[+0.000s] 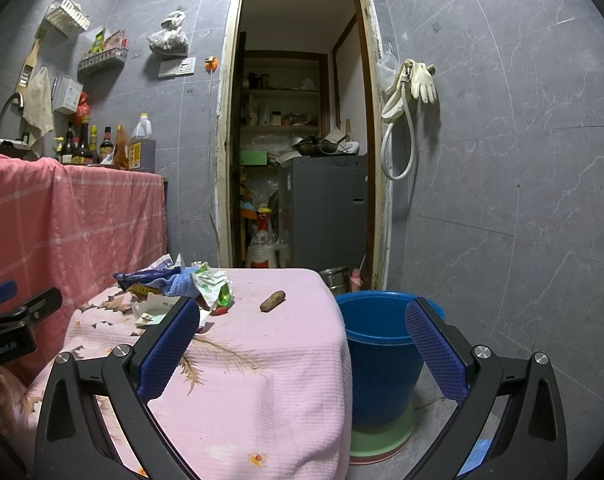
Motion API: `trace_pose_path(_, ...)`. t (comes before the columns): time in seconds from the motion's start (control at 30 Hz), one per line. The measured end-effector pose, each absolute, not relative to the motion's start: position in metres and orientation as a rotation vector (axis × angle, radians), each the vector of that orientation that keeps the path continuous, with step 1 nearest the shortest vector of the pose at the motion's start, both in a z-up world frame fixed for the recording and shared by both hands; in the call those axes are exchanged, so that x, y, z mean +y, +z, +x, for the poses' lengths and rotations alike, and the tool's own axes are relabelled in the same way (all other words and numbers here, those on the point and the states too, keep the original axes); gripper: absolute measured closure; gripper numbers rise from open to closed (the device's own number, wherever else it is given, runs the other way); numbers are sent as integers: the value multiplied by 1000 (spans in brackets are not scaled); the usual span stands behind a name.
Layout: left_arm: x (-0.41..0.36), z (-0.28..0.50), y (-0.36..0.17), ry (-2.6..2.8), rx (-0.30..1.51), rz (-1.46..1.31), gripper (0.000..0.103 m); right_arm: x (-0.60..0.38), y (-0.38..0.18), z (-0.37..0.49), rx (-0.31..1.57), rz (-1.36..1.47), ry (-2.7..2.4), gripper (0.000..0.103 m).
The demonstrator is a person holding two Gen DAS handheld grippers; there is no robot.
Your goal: Collect trash
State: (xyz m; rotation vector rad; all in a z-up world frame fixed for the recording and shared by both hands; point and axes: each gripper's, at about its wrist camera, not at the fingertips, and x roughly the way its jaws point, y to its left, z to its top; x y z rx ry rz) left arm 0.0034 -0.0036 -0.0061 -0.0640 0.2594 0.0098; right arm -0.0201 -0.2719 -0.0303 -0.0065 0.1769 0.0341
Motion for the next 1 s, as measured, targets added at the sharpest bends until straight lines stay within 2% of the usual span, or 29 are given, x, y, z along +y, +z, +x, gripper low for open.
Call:
trace_pose_path(0.63,-1,9,-13,20,285,-64,1,-273,-33,-16,173,15,42,0)
trace_pose_path(1.0,2,73,-4,18,414,-109,2,-274,-22,50,225,68,133,0)
